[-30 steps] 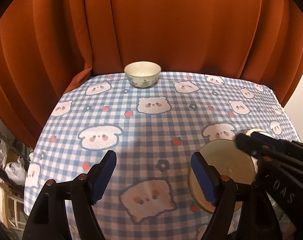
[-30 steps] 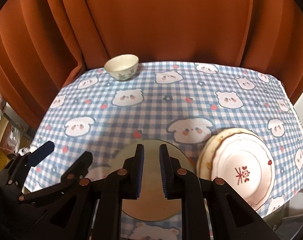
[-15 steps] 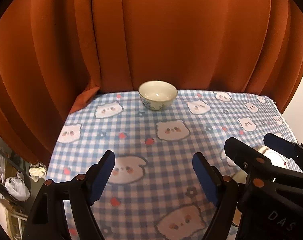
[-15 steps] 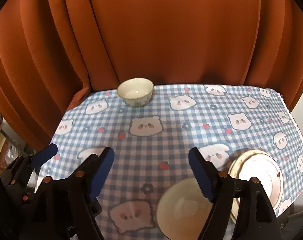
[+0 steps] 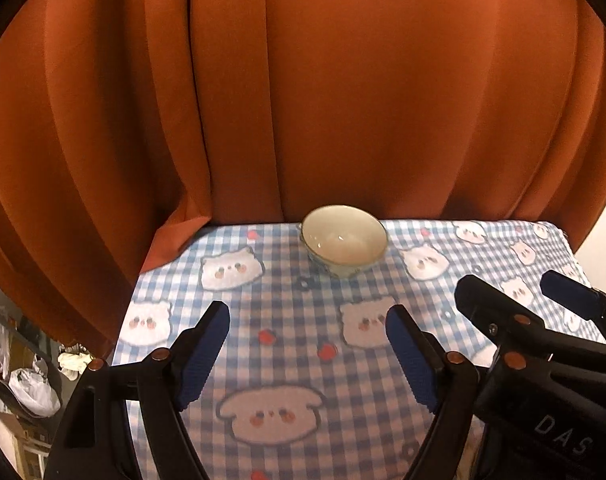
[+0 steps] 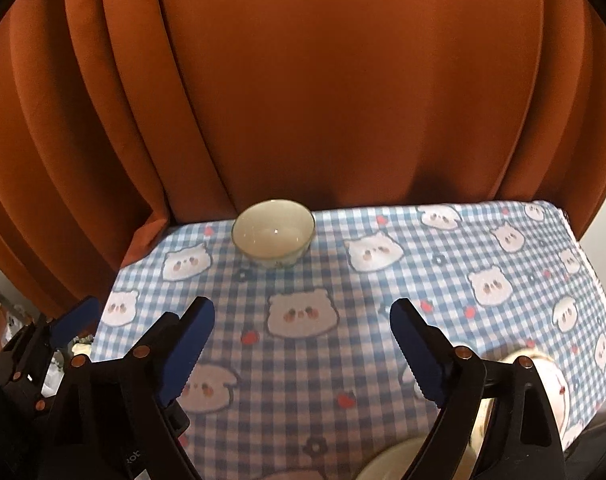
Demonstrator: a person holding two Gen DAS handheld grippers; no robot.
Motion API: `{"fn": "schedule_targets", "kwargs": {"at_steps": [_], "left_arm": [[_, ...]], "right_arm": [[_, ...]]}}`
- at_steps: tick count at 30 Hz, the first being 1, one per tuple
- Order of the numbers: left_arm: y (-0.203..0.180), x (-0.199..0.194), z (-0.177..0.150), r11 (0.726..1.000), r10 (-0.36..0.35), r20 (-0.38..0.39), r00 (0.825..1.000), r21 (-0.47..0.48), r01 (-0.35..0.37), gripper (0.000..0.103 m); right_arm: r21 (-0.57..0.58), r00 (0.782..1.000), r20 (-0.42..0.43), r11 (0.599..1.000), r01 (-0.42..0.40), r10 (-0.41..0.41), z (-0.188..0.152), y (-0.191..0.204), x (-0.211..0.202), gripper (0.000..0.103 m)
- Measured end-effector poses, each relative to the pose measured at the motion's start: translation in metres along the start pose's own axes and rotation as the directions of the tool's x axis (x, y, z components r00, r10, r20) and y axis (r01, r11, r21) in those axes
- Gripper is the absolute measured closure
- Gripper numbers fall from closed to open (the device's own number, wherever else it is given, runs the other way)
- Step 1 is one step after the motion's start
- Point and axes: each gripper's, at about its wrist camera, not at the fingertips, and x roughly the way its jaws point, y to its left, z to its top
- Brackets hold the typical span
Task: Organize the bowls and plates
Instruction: 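Move the right gripper to the small leaf-patterned white bowl, then grasp the leaf-patterned bowl rim with the right gripper and lift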
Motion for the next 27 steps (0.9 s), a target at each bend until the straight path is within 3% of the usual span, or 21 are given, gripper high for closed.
{"fn": "schedule_targets", "kwargs": {"at_steps": [6, 22, 25, 27], "left_arm": [[0.002, 0.046, 0.028, 0.999, 0.02, -0.036, 0.999, -0.026, -0.021, 0.019], [-0.004, 0.179, 0.065, 0.998, 0.051, -0.091, 0.995, -0.026, -0.053, 0.021], [-0.005, 0.199, 0.065, 0.997, 0.061, -0.107, 0.992, -0.03, -0.064, 0.024], [-0.006, 0.212, 0.063, 0.998, 0.05, -0.12, 0.992, -0.034, -0.054, 0.027]], "right_arm": [[0.034, 0.999, -0.039, 0.999, -0.029, 0.03, 0.029, -0.001, 0.05, 0.012], [-0.009, 0.996, -0.056, 0.997, 0.073, -0.073, 0.078, -0.002, 0.174, 0.012], [0.009, 0.996, -0.058, 0.998, 0.066, -0.066, 0.078, -0.004, 0.195, 0.014], [0.015, 0.996, -0.068, 0.999, 0.05, -0.049, 0.078, -0.006, 0.208, 0.021]]}}
